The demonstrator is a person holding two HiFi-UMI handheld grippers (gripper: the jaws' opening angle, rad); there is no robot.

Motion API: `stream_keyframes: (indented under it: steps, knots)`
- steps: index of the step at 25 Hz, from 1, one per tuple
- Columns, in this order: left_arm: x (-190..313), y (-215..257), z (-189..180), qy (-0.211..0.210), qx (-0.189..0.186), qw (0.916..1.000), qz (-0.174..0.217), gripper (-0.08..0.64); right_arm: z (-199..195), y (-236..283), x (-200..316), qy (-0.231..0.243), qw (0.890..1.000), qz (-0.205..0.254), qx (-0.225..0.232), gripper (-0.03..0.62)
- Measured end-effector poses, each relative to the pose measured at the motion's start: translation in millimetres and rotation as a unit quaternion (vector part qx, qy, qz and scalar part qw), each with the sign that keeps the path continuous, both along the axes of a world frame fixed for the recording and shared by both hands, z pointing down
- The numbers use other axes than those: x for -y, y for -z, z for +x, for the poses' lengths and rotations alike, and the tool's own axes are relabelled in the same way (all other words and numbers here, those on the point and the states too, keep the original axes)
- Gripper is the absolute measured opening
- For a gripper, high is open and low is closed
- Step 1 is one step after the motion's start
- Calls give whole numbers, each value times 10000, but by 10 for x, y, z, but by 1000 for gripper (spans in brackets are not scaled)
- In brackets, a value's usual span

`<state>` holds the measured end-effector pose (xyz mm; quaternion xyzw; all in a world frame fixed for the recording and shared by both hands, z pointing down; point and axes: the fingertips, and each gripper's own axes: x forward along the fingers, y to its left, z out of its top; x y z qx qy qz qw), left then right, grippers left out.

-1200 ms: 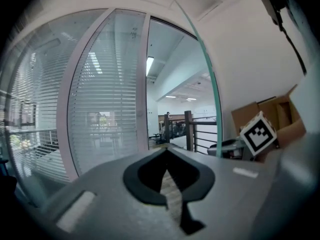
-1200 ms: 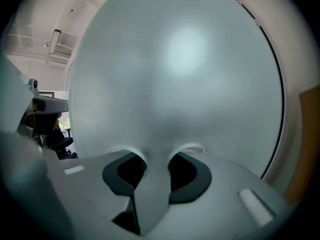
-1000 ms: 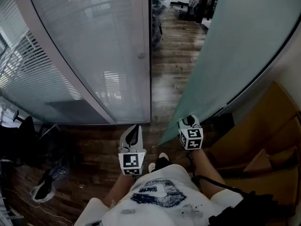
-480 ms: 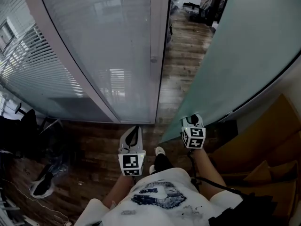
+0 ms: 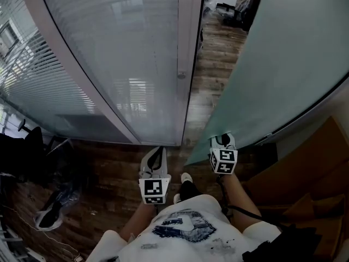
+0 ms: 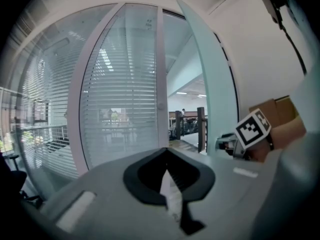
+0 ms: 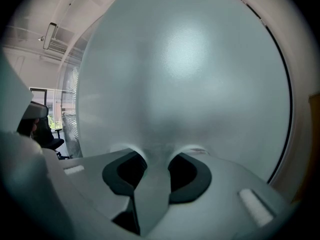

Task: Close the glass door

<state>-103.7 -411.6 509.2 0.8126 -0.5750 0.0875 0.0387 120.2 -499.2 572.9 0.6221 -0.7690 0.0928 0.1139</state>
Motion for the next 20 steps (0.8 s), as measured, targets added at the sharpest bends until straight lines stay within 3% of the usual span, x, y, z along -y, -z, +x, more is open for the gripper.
stream_keyframes:
  steps: [20]
  knots:
    - [613,-11,-84,264,158,9995,-23,3,-157,-50,582,-221,9994,258,-33,120]
